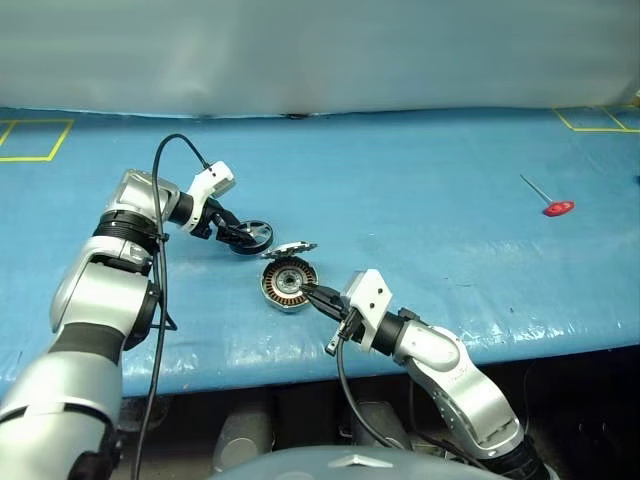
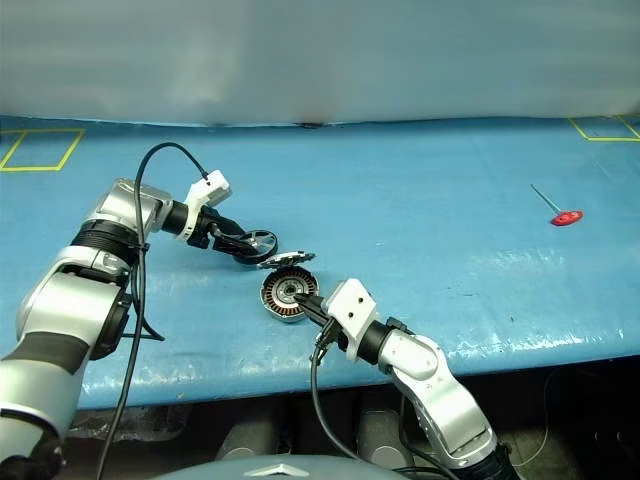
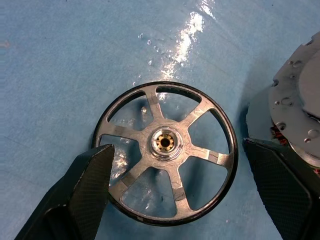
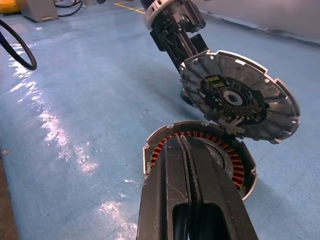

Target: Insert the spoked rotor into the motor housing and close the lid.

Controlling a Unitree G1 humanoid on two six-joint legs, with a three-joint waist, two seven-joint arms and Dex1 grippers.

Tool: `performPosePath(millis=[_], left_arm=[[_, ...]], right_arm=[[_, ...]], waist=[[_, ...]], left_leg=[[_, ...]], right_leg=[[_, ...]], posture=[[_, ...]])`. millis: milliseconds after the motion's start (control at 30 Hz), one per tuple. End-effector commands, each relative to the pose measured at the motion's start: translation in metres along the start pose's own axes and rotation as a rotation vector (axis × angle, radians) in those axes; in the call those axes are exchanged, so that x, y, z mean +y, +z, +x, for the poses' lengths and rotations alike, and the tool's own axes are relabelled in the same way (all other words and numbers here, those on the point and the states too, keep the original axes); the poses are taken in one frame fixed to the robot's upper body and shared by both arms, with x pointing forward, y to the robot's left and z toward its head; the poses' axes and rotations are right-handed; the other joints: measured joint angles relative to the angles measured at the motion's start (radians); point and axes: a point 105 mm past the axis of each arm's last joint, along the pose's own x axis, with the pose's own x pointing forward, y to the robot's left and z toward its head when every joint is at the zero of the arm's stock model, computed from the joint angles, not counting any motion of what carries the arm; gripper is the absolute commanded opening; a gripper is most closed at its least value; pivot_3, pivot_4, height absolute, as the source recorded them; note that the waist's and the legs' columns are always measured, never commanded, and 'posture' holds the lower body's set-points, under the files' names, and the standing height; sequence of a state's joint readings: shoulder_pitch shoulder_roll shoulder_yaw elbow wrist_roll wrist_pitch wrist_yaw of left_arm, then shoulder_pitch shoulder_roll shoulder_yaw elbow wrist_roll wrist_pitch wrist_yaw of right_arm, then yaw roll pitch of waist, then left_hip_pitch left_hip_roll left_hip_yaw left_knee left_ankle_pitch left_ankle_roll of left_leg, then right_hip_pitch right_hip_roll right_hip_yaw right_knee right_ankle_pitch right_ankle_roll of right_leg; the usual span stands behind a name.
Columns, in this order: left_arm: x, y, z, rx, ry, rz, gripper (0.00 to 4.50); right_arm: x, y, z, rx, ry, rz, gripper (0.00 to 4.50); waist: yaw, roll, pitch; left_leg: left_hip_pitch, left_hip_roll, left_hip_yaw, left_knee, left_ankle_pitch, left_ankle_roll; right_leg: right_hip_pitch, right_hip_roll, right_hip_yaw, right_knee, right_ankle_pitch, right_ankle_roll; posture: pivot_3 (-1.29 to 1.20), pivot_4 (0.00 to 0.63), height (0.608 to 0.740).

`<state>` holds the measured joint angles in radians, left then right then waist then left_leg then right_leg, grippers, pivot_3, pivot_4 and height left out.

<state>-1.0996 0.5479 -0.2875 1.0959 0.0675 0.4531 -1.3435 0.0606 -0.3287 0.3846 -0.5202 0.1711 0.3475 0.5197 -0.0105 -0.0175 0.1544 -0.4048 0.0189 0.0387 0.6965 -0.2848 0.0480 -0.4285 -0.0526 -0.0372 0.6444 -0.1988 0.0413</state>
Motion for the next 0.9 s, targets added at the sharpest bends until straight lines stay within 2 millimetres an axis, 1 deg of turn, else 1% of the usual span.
performPosePath(millis=[33, 200, 567, 667, 700, 733, 767, 800, 900], left_arm=[[0.0029, 0.0146, -0.0033, -0.044, 0.034, 0.020, 4.50], [0.0043, 0.0137, -0.0002, -0.035, 0.049, 0.018, 4.50], [-0.0015, 0.0213, 0.0056, -0.020, 0.023, 0.066, 4.50], [-0.0019, 0.0204, 0.0059, -0.007, 0.020, 0.070, 3.91], [-0.0018, 0.0200, 0.0059, -0.001, 0.021, 0.075, 3.52], [-0.0018, 0.0198, 0.0059, 0.004, 0.021, 0.081, 3.28], [-0.0019, 0.0198, 0.0058, 0.006, 0.021, 0.086, 2.93], [-0.0020, 0.0198, 0.0058, 0.007, 0.020, 0.088, 2.70], [-0.0015, 0.0207, 0.0051, 0.007, 0.024, 0.094, 2.70]], right_arm=[[0.0046, 0.0144, 0.0015, -0.053, 0.013, -0.037, 0.04], [0.0083, 0.0118, 0.0035, -0.041, 0.028, -0.040, 0.04], [0.0092, 0.0081, 0.0038, -0.021, 0.030, -0.042, 0.04], [0.0084, 0.0075, 0.0038, -0.018, 0.026, -0.042, 0.00], [0.0081, 0.0072, 0.0039, -0.017, 0.024, -0.042, 0.00], [0.0076, 0.0069, 0.0039, -0.016, 0.022, -0.041, 0.00], [0.0072, 0.0066, 0.0040, -0.016, 0.020, -0.040, 0.00], [0.0070, 0.0064, 0.0041, -0.015, 0.018, -0.040, 0.00], [0.0070, 0.0058, 0.0048, -0.013, 0.016, -0.039, 0.00]], waist=[[0.001, 0.000, 0.000], [0.000, 0.000, 0.000], [0.000, 0.000, 0.000], [0.000, 0.000, 0.000], [0.000, 0.000, 0.000], [0.000, 0.000, 0.000], [0.000, 0.000, 0.000], [0.000, 0.000, 0.000], [0.000, 0.000, 0.000]], left_leg=[[0.000, 0.000, 0.000, 0.000, 0.000, 0.000], [-0.001, 0.000, 0.000, 0.001, 0.000, 0.001], [-0.001, -0.001, 0.000, 0.002, 0.000, 0.001], [-0.001, -0.001, 0.000, 0.002, 0.000, 0.001], [-0.001, -0.001, 0.000, 0.002, 0.000, 0.001], [-0.001, -0.001, 0.000, 0.002, 0.000, 0.001], [-0.001, -0.001, 0.000, 0.002, 0.000, 0.001], [-0.001, -0.001, 0.000, 0.002, 0.000, 0.001], [-0.001, -0.001, 0.000, 0.002, 0.000, 0.001]], right_leg=[[0.000, 0.000, 0.000, 0.000, 0.000, 0.000], [0.000, 0.000, 0.000, 0.000, 0.001, -0.001], [0.000, -0.001, 0.000, 0.000, 0.002, -0.001], [0.000, -0.001, 0.000, 0.000, 0.002, -0.001], [0.000, -0.001, 0.000, 0.000, 0.002, -0.001], [0.000, -0.001, 0.000, 0.000, 0.002, -0.001], [0.000, -0.001, 0.000, 0.000, 0.002, -0.001], [0.000, -0.001, 0.000, 0.000, 0.002, -0.001], [0.000, -0.001, 0.000, 0.000, 0.002, -0.001]], posture=[[0.00, 0.150, 0.740], [0.00, 0.150, 0.740], [0.00, 0.150, 0.740], [0.00, 0.150, 0.740], [0.00, 0.150, 0.740], [0.00, 0.150, 0.740], [0.00, 0.150, 0.740], [0.00, 0.150, 0.740], [0.00, 0.150, 0.740]])
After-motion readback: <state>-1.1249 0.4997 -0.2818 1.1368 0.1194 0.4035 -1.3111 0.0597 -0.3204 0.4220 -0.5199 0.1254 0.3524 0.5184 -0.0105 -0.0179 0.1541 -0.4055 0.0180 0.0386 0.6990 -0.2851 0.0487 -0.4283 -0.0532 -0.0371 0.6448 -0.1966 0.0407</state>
